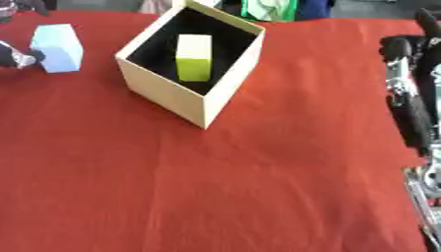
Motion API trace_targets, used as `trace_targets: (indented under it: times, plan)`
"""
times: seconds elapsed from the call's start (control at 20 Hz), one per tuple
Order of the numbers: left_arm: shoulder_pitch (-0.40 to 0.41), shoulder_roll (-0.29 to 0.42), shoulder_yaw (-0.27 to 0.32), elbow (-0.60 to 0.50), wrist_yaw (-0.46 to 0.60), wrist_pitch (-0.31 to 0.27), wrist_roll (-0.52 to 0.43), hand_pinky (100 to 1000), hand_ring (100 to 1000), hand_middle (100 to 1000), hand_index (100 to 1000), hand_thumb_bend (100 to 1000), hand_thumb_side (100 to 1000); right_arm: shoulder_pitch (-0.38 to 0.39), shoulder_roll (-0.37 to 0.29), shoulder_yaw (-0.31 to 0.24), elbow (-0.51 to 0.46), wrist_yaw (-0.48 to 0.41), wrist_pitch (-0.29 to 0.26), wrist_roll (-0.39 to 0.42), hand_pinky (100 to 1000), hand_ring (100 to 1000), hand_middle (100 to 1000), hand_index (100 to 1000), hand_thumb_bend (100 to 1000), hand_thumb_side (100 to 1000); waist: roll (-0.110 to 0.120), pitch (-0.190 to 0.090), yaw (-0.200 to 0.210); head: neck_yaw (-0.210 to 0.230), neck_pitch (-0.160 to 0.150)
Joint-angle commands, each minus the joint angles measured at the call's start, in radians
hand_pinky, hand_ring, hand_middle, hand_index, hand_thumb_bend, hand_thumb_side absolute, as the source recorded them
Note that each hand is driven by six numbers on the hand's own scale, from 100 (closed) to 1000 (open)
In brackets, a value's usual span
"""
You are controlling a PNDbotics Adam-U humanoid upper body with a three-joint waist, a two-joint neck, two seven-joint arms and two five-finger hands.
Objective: Pick up objects on the table and place them in the box.
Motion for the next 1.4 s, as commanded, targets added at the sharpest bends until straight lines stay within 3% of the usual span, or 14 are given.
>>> trace_targets:
  times: [0.05,0.65,1.0,1.25,1.4]
  plan:
    - [-0.030,0.034,0.018,-0.010,0.014,0.017,-0.009,850,1000,941,931,304,147,-0.010,-0.033,-0.002,-0.008,-0.010,0.000,0.003,795,743,695,1000,100,884,0.001,-0.019,-0.001,0.003,-0.015]
    - [-0.032,0.024,0.017,0.011,0.095,0.079,-0.080,838,1000,944,930,185,193,-0.016,-0.034,-0.002,-0.005,-0.021,0.001,0.005,795,743,696,1000,100,887,-0.006,-0.004,-0.005,0.011,-0.027]
    - [-0.033,0.018,0.010,0.005,0.107,0.106,-0.091,831,997,931,925,159,216,-0.019,-0.034,-0.004,-0.003,-0.022,0.002,0.006,796,743,694,1000,100,889,-0.010,0.004,-0.009,0.017,-0.036]
    - [-0.029,0.014,0.005,0.001,0.093,0.117,-0.053,775,905,768,890,111,225,-0.020,-0.031,-0.005,-0.003,-0.025,0.003,0.004,796,744,694,1000,100,889,-0.011,0.006,-0.013,0.018,-0.039]
    - [-0.027,0.013,0.004,0.004,0.088,0.117,-0.032,736,837,674,817,100,213,-0.019,-0.029,-0.007,-0.003,-0.025,0.004,0.001,796,744,694,1000,100,889,-0.012,0.005,-0.014,0.018,-0.038]
